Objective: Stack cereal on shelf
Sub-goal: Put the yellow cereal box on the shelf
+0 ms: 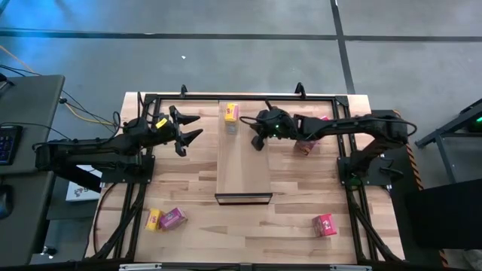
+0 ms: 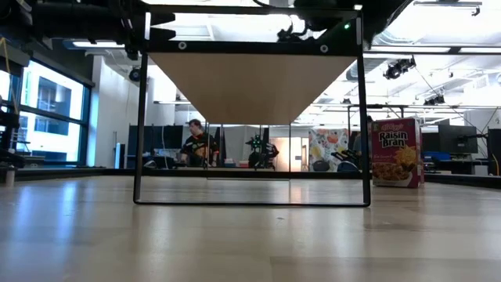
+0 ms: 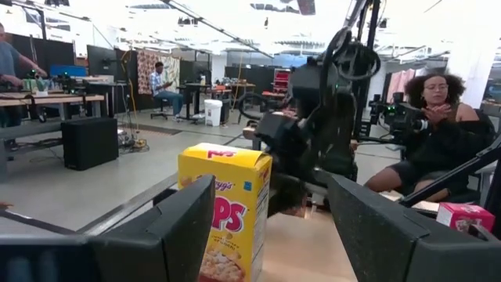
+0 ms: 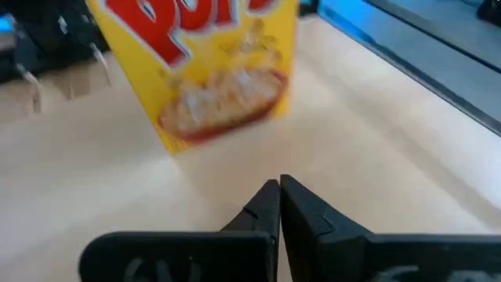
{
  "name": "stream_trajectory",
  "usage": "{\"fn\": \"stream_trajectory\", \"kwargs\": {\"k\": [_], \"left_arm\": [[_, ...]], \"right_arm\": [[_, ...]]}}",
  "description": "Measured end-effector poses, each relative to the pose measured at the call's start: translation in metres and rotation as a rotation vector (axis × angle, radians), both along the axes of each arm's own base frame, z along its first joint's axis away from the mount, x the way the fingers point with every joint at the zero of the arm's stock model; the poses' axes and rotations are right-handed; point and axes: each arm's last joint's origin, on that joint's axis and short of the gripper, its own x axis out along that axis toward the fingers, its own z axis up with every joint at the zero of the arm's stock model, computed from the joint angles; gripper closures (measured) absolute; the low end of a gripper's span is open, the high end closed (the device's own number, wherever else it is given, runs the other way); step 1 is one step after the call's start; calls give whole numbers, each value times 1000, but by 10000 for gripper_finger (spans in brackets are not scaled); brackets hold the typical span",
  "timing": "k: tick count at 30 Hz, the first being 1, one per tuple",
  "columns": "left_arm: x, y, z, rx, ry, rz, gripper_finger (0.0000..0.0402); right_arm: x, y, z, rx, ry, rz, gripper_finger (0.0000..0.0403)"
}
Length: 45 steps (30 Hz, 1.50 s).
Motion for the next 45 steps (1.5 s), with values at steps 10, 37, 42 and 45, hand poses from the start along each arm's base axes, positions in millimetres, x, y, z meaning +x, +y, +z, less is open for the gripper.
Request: {"fn": "stream_trajectory", "kwargs": {"k": [10,37,42,45], "left_arm": [[0,0,-1,-4,13,0,161],[-1,0,2,46,-4,19,161],[-1,0,2,44,-5,19,161],[-1,0,2,42,-3,18,161]], "right_arm": [[-37,26,1,-50,175,-36,403],[-130,49,-8,-73,-567,102,402],[-130,48,-8,-88,-563,98,395],[-130,48,-8,-91,-561,83,384]]}}
